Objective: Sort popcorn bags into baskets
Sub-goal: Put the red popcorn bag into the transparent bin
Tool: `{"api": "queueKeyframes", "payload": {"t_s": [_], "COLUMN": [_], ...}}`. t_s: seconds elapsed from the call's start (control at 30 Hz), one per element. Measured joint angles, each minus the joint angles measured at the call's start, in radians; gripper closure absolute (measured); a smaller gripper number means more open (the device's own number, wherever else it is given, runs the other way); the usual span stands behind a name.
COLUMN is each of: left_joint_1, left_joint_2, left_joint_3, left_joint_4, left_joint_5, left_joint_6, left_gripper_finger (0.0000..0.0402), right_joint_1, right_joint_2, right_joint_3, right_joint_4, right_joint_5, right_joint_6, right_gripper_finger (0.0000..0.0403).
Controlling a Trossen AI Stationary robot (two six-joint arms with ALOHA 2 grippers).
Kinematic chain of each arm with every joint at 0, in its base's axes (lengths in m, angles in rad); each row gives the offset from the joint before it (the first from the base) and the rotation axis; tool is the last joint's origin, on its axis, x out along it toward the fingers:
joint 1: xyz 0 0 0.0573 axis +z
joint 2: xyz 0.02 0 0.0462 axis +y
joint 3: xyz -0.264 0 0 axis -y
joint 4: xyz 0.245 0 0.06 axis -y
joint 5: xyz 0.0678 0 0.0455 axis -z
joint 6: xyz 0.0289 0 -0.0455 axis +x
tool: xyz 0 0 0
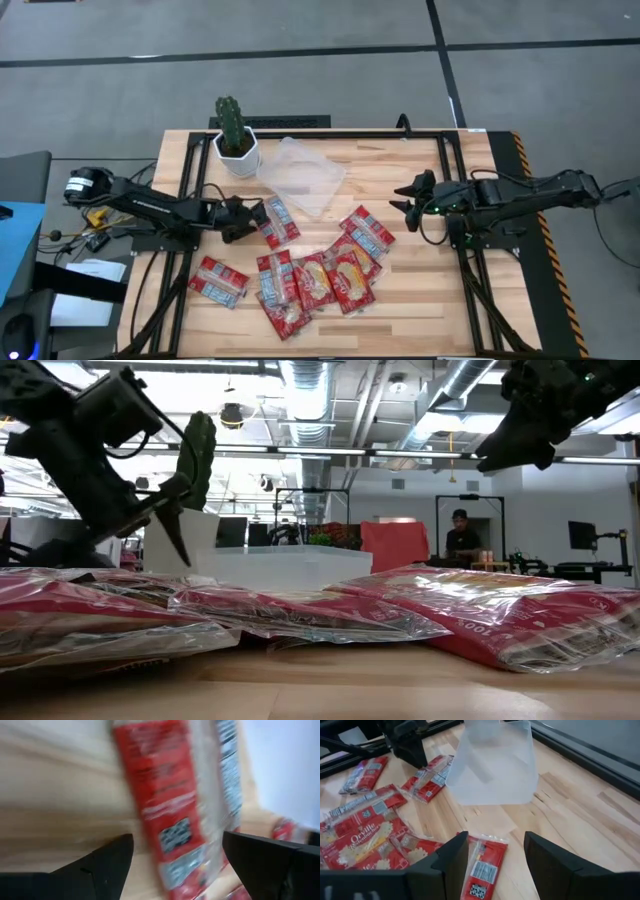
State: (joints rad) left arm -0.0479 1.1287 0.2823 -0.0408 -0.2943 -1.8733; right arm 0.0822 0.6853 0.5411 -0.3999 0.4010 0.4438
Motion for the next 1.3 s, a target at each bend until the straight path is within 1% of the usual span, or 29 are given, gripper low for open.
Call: {"api": "queueKeyframes", "payload": {"t_s": [0.1,0.2,0.3,0.37,0.47,0.6,0.63,0.77,0.87,1.03,1.3], "left_joint_1": [0.001,-0.002,-0.009,-0.01,-0.009,-0.007,-0.008,-0.002,-0.012,-0.033,-0.036], "left_joint_2": [0.03,0.093,0.163,0.214,0.281,0.308,0.309,0.303,0.285,0.192,0.047], "left_joint_3": [-0.017,-0.023,-0.028,-0.033,-0.027,0.002,0.007,0.009,0.013,0.065,0.134], "left_joint_4": [0.101,0.127,0.188,0.256,0.319,0.28,0.269,0.268,0.303,0.288,0.252], "left_joint_5": [-0.048,-0.034,-0.039,-0.053,-0.047,-0.037,-0.046,-0.051,-0.013,0.035,0.028], "left_joint_6": [0.003,-0.034,-0.083,-0.109,-0.091,-0.048,-0.036,-0.043,0.006,0.054,0.107], "left_gripper_finger": [0.0097,0.0098,0.0119,0.0153,0.023,0.036,0.0379,0.0397,0.04,0.0401,0.0401], "right_joint_1": [0.0,0.0,0.0,0.0,0.0,0.0,0.0,0.0,0.0,0.0,0.0], "right_joint_2": [0.012,0.026,0.042,0.054,0.072,0.096,0.102,0.126,0.133,0.13,0.105], "right_joint_3": [0.0,0.0,0.0,0.0,0.0,0.0,0.0,0.0,0.0,0.0,0.0], "right_joint_4": [0.019,0.043,0.055,0.059,0.077,0.112,0.112,0.13,0.166,0.193,0.196], "right_joint_5": [0.005,0.006,0.006,0.006,0.007,0.007,0.007,0.001,-0.012,-0.013,-0.014], "right_joint_6": [0.0,0.0,0.0,0.0,0.0,0.0,0.0,0.001,0.001,0.0,-0.005], "right_gripper_finger": [0.0184,0.0187,0.0191,0.0194,0.0197,0.0203,0.0205,0.0214,0.0224,0.024,0.0258]}}
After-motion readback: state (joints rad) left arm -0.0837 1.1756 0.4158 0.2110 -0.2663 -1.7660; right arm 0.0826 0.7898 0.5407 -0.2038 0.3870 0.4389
